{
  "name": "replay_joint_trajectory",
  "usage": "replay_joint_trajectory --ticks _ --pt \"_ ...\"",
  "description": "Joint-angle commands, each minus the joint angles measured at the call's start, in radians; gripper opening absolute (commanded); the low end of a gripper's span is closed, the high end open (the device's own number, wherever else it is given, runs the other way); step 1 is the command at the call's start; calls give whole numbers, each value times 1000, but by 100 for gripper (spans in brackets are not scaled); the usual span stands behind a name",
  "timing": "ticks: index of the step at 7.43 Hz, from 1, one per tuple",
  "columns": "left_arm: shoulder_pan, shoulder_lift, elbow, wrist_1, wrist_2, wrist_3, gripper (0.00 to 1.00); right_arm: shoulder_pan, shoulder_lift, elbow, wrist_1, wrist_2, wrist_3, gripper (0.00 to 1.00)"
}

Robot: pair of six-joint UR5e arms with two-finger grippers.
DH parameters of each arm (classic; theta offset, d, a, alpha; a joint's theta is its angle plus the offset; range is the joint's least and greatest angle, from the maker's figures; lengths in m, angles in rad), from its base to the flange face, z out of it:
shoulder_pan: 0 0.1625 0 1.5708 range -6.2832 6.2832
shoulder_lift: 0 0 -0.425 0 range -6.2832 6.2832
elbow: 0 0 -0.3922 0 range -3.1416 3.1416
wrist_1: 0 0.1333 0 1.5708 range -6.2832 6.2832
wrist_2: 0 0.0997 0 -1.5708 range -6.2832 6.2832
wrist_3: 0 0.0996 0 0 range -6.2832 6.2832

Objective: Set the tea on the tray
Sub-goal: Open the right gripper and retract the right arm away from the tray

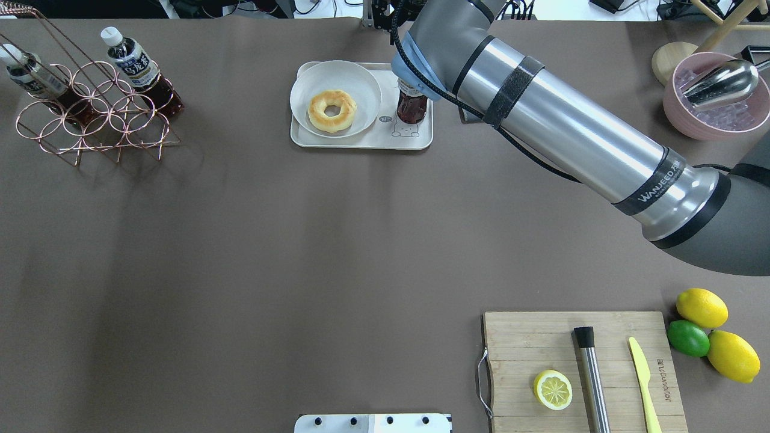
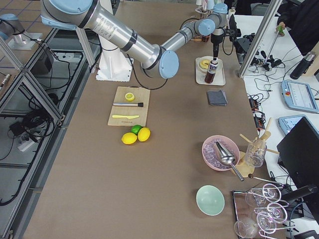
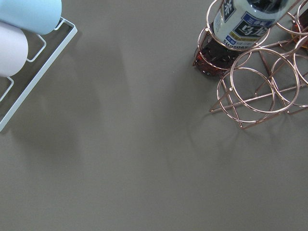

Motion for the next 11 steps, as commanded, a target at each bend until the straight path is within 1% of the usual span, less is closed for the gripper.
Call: replay_joint_trajectory --ticks 1,2,4,5,6,7,8,9,10,11 --pt "0 -5 0 2 1 -1 98 17 -71 233 -176 28 -7 100" --pt "-1 -5 -2 2 2 -1 98 17 -103 355 -308 34 -15 100" --pt "-1 -5 3 5 3 -1 98 19 -178 547 -500 36 -16 100" --pt "0 -12 8 3 55 -1 98 35 -293 698 -603 24 -95 100" --pt "0 -23 9 6 128 -1 98 107 -458 821 -619 20 -269 100" --pt "0 -40 32 8 132 -3 98 191 -626 869 -608 23 -499 100" --pt "0 -40 43 2 121 -9 98 317 -733 845 -608 29 -764 100" --pt "0 -40 40 2 121 -11 98 442 -796 789 -567 63 -939 100" --pt "0 -40 41 0 121 -9 98 541 -893 711 -448 165 -1010 100" --pt "2 -49 41 5 121 -9 98 606 -982 605 -247 250 -1065 100"
